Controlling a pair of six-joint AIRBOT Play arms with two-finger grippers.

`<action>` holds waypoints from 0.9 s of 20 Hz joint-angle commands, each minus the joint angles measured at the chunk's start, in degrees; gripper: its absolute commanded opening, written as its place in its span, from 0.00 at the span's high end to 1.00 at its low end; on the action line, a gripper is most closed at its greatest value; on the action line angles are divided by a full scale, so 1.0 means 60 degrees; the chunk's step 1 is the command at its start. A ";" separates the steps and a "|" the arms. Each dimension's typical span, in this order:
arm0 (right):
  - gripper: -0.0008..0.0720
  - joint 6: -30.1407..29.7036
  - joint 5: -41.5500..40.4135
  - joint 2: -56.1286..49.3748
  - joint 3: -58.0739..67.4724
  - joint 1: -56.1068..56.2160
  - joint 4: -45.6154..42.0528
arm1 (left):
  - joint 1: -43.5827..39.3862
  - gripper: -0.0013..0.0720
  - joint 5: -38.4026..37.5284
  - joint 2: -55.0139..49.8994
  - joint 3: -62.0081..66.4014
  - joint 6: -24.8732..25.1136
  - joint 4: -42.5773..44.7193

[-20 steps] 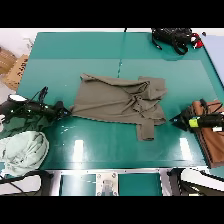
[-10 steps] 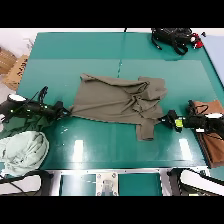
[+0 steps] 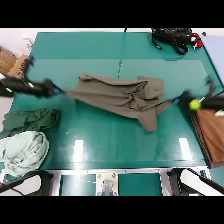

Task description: Fold the shirts.

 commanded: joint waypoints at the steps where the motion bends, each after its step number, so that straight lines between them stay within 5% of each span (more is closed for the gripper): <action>1: 0.96 0.1133 0.1417 0.1341 0.3621 -0.0484 0.0120 | 0.0004 0.95 -0.0350 0.1450 0.3177 -0.0339 -0.0018; 8: 0.96 0.2280 -0.0484 0.2947 0.9326 -0.1672 0.0047 | 0.0004 0.95 0.0943 0.2958 0.9701 -0.0368 0.0102; 13: 0.96 0.2280 -0.2433 0.3905 0.9970 -0.2036 -0.1180 | 0.0004 0.95 0.2076 0.3916 0.9759 -0.0667 0.2218; 18: 0.96 0.2259 -0.1592 0.3519 0.9100 -0.2036 -0.1126 | 0.0004 0.95 0.1807 0.3869 0.7719 -0.1228 0.3126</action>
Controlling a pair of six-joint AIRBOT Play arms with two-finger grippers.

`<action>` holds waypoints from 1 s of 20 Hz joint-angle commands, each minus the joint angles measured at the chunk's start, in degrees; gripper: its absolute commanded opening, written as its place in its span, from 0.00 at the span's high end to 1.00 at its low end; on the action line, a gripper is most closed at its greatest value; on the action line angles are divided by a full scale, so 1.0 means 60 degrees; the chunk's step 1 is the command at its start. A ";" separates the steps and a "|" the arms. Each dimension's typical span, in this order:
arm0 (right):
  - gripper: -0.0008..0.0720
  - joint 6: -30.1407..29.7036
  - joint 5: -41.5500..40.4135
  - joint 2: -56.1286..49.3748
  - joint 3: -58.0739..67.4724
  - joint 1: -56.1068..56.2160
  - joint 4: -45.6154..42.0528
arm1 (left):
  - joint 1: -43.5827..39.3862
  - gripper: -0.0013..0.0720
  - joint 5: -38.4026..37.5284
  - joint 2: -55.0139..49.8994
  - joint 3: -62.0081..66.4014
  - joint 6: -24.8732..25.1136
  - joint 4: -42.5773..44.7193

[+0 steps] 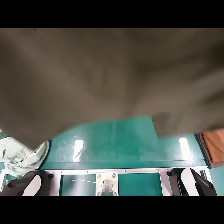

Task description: Fold the shirts.

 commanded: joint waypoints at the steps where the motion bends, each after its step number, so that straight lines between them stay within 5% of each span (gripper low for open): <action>1: 0.96 -0.0149 0.0539 -0.0226 -0.1002 -0.0007 0.0302 | 0.0000 0.95 -0.0124 -0.0040 -0.1708 -0.0146 0.0375; 4: 0.96 -0.1096 0.0619 -0.0404 -0.4051 0.0769 0.1228 | 0.0000 0.95 -0.0608 -0.0637 -0.3840 0.0754 -0.0703; 10: 0.96 -0.2091 -0.3100 -0.2131 -0.9235 0.2798 0.1188 | -0.0382 0.95 -0.0186 -0.3719 -0.6954 0.2266 -0.2255; 15: 0.96 -0.2554 -0.3657 -0.5960 -0.8134 0.3034 0.1475 | -0.1537 0.95 0.1967 -0.6961 -0.6943 0.2262 -0.2310; 20: 0.96 -0.2550 -0.3089 -0.8794 -0.5501 0.3034 0.1479 | -0.1745 0.95 0.3592 -0.8236 -0.6247 0.1891 -0.2422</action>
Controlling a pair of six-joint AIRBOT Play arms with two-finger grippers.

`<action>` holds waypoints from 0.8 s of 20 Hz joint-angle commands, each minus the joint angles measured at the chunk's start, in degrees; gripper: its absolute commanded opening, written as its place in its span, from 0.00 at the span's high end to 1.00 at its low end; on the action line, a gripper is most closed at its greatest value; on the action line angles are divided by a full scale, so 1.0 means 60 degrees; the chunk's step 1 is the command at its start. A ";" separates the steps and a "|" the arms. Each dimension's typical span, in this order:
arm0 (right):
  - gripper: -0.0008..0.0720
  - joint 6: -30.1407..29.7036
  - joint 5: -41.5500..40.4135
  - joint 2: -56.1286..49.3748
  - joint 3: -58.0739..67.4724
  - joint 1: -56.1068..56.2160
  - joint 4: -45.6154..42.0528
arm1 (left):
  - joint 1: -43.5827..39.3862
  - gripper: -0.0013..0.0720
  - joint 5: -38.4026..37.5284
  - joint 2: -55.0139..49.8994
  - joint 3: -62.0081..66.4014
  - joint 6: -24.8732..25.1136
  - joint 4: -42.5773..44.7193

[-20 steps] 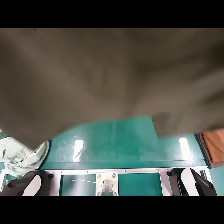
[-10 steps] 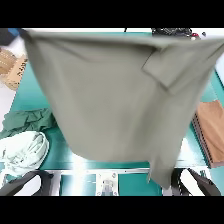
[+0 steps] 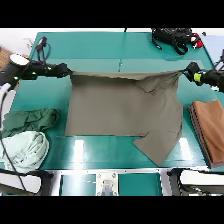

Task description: Fold the shirts.

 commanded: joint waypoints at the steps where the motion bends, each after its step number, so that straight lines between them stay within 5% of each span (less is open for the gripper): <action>1: 0.96 -0.0069 0.0251 -0.1832 0.1639 0.0036 0.0029 | -0.0149 0.95 0.1534 -0.0801 0.0368 -0.0120 -0.0109; 11: 0.96 -0.0073 0.0372 -0.2382 0.3213 0.0033 -0.0193 | -0.0149 0.95 0.1887 -0.0863 0.1140 -0.0124 0.0047; 16: 0.96 0.0769 0.2568 -0.2375 0.3049 -0.0080 -0.3497 | -0.0124 0.95 0.0069 -0.0896 0.1013 -0.1231 0.2339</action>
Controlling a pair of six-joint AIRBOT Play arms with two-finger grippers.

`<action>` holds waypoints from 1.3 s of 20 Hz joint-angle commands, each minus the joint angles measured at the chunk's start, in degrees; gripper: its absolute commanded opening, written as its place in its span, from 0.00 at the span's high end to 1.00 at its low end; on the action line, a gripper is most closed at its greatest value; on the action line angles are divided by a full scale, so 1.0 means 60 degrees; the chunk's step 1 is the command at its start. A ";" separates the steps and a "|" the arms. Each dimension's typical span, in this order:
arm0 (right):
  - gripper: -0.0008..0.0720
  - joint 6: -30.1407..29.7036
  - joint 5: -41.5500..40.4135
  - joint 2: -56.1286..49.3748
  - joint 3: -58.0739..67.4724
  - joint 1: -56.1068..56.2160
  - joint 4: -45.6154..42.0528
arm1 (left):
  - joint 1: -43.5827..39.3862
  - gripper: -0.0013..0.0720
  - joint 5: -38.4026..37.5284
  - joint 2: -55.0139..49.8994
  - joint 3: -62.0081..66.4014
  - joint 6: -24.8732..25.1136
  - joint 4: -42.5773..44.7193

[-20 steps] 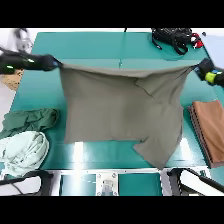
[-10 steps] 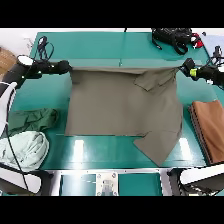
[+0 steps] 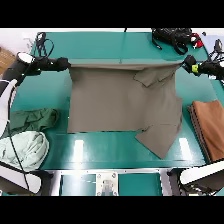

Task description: Fold the shirts.

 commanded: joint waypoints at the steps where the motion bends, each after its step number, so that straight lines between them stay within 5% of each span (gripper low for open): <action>1: 0.96 0.0798 0.1494 -0.0015 -0.0262 -0.0062 -0.2597 | -0.0004 0.95 -0.1290 -0.0022 -0.0208 -0.0834 0.1665; 12: 0.96 0.0790 0.1158 -0.0015 -0.2004 -0.0040 -0.2623 | -0.0004 0.95 -0.2095 -0.0022 -0.1475 -0.0874 0.1264; 16: 0.96 0.0790 0.1206 -0.0011 -0.2004 -0.0040 -0.2575 | -0.0004 0.95 -0.3082 -0.0022 -0.1472 -0.1490 0.1464; 26: 0.96 0.0787 0.1275 -0.0015 -0.2004 -0.0051 -0.2583 | -0.0004 0.95 -0.3173 -0.0022 -0.1475 -0.3457 0.2390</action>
